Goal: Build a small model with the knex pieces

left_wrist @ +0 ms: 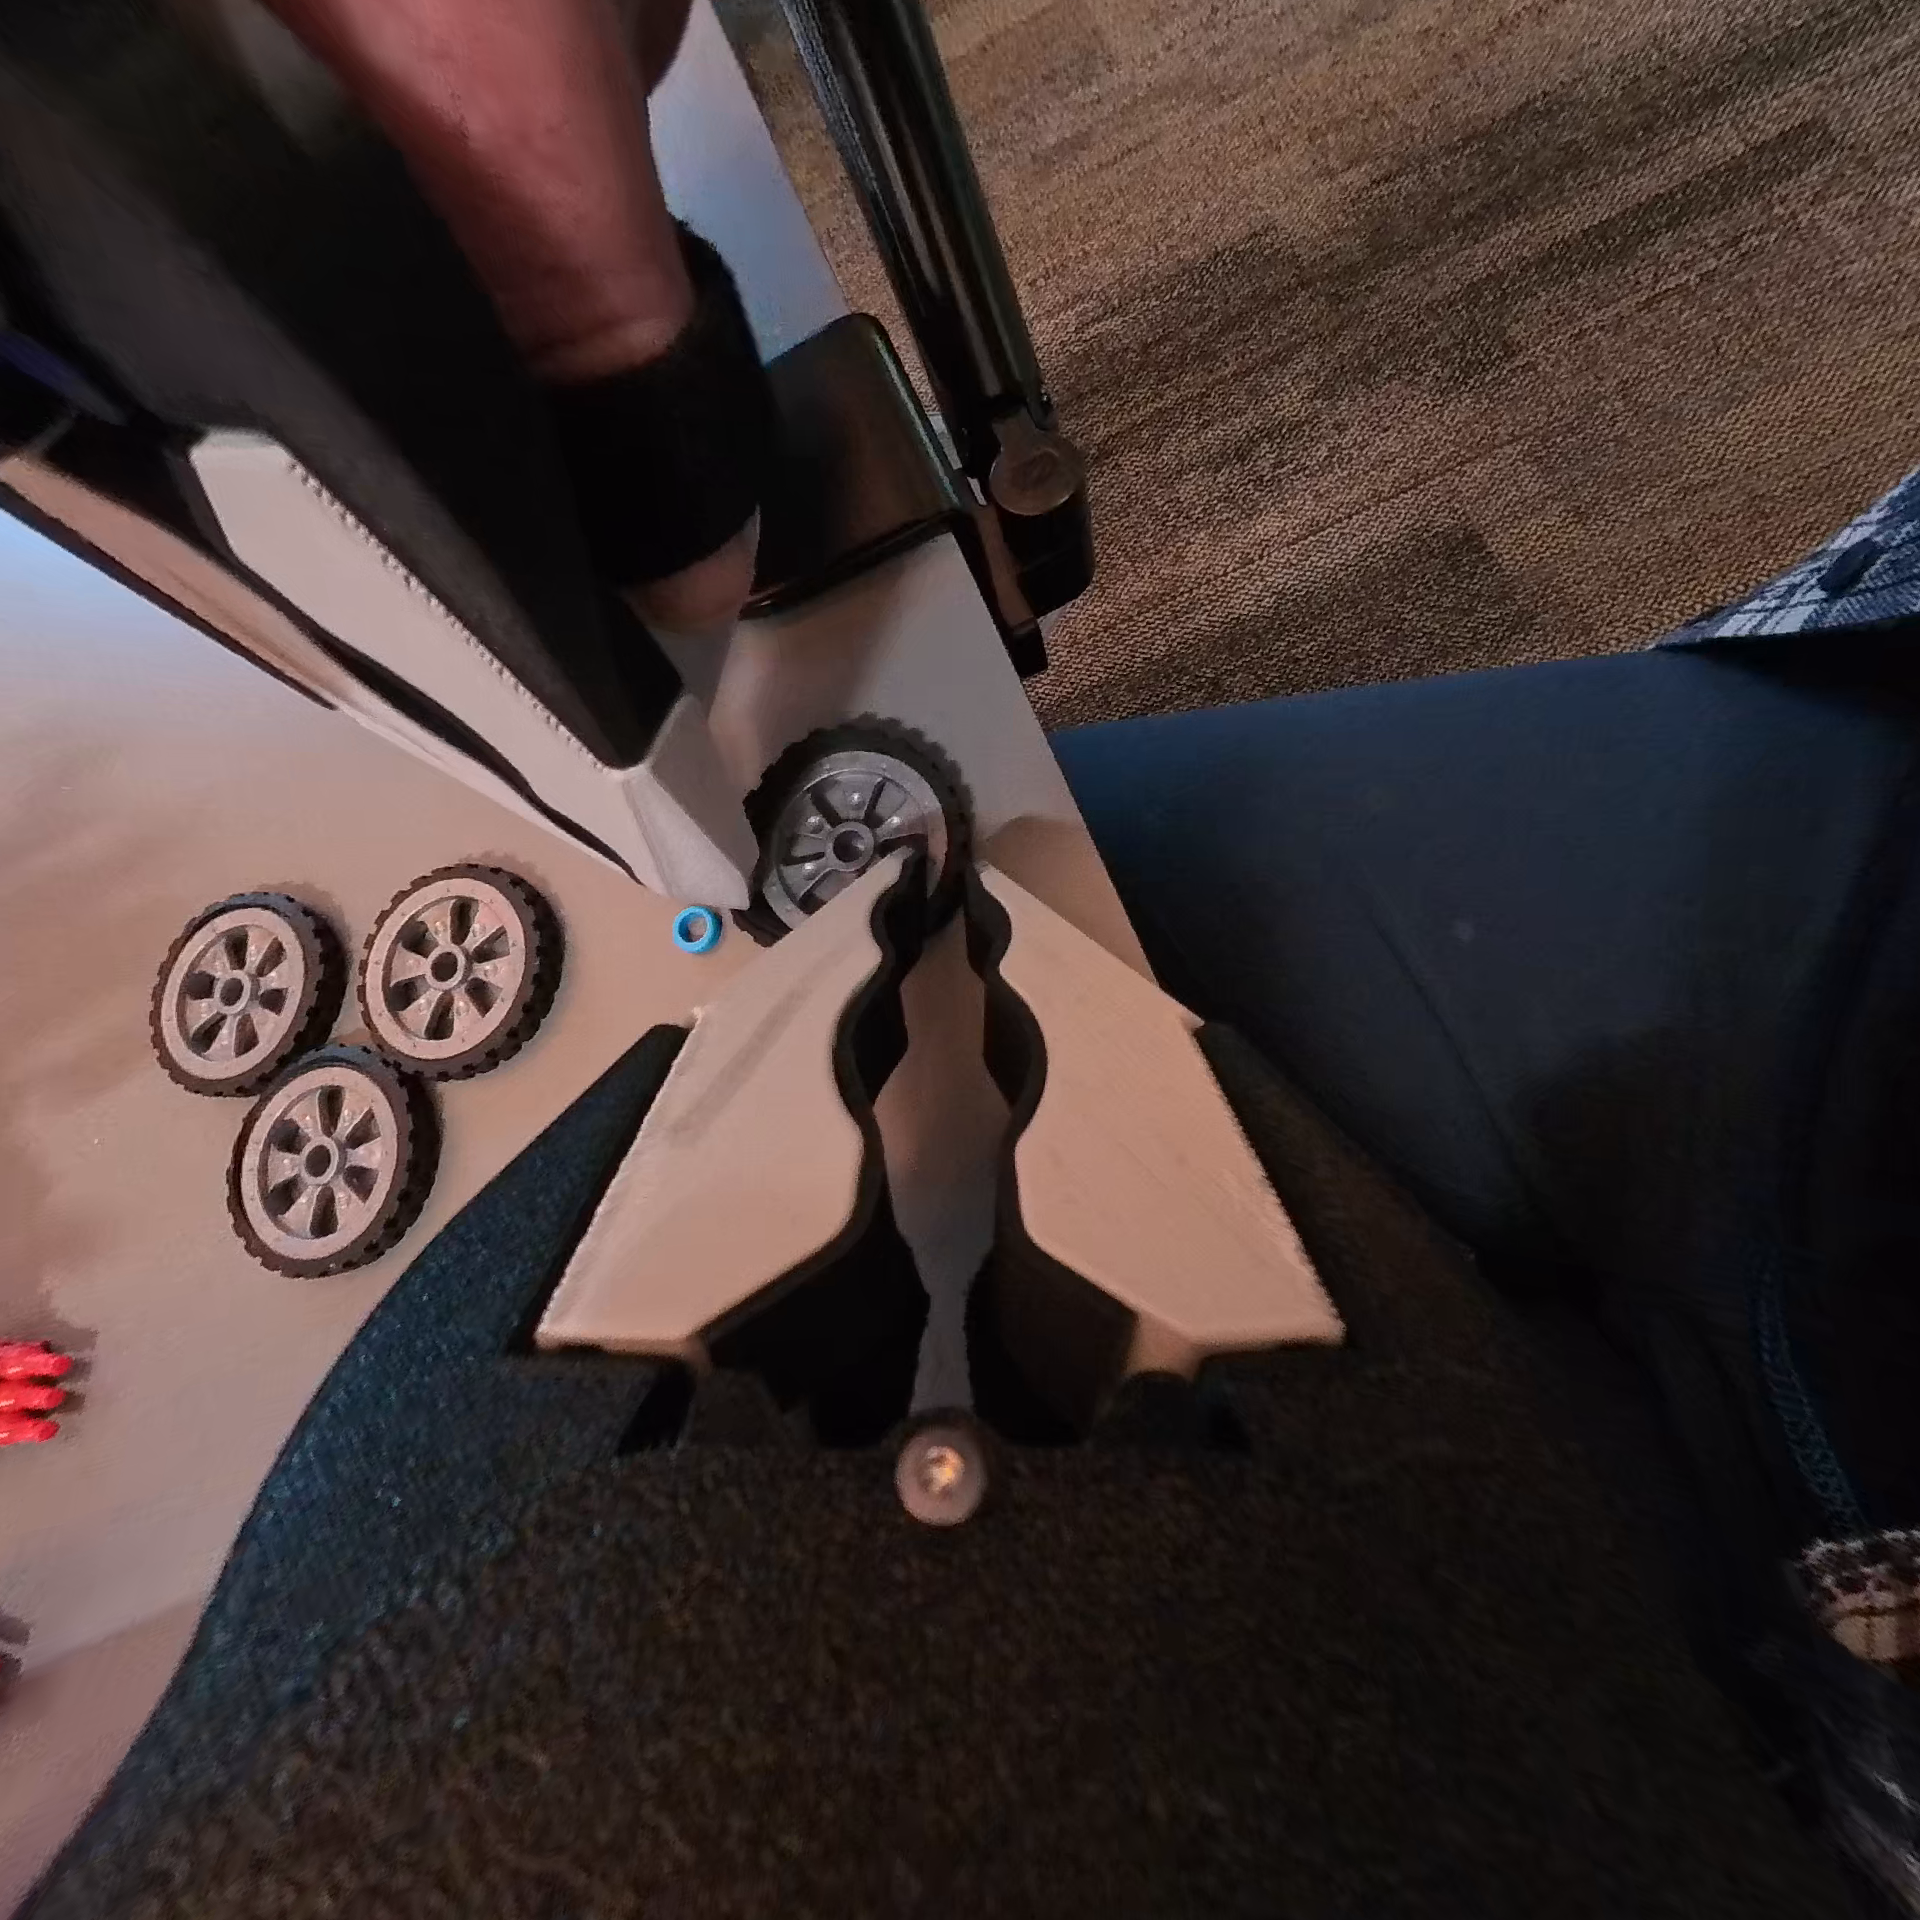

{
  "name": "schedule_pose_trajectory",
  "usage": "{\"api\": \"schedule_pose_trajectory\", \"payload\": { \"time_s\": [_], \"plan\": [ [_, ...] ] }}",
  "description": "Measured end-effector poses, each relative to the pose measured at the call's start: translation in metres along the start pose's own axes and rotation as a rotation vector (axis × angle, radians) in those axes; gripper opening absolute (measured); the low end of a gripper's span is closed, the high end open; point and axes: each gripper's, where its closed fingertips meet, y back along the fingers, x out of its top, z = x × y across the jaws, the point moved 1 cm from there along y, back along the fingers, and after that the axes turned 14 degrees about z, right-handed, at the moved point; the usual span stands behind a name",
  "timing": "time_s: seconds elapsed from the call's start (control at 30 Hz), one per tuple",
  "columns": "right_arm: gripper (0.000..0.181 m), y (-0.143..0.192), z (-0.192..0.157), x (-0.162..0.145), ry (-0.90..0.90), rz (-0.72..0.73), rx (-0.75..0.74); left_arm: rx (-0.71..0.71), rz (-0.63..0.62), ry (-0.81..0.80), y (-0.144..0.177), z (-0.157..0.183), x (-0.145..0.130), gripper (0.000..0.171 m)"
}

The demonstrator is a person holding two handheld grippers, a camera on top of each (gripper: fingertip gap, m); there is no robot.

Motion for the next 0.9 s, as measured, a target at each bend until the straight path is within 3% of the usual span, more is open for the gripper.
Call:
{"api": "schedule_pose_trajectory", "payload": {
  "time_s": [0.37, 0.63, 0.77, 0.9],
  "plan": [
    [0.001, -0.001, -0.002, 0.002, 0.187, -0.225, -0.064, -0.031, 0.005, 0.004, 0.0, 0.0, 0.0, 0.006],
    [0.004, 0.002, -0.002, 0.0, 0.173, -0.074, -0.123, -0.051, 0.016, 0.014, 0.001, 0.001, 0.0, 0.006],
    [0.011, 0.011, -0.003, -0.008, 0.135, -0.059, -0.091, -0.062, 0.018, 0.017, 0.0, 0.003, 0.001, 0.006],
    [0.004, 0.013, -0.007, -0.011, 0.142, -0.055, -0.091, -0.064, 0.019, 0.02, 0.0, 0.003, 0.001, 0.006]
  ]
}}
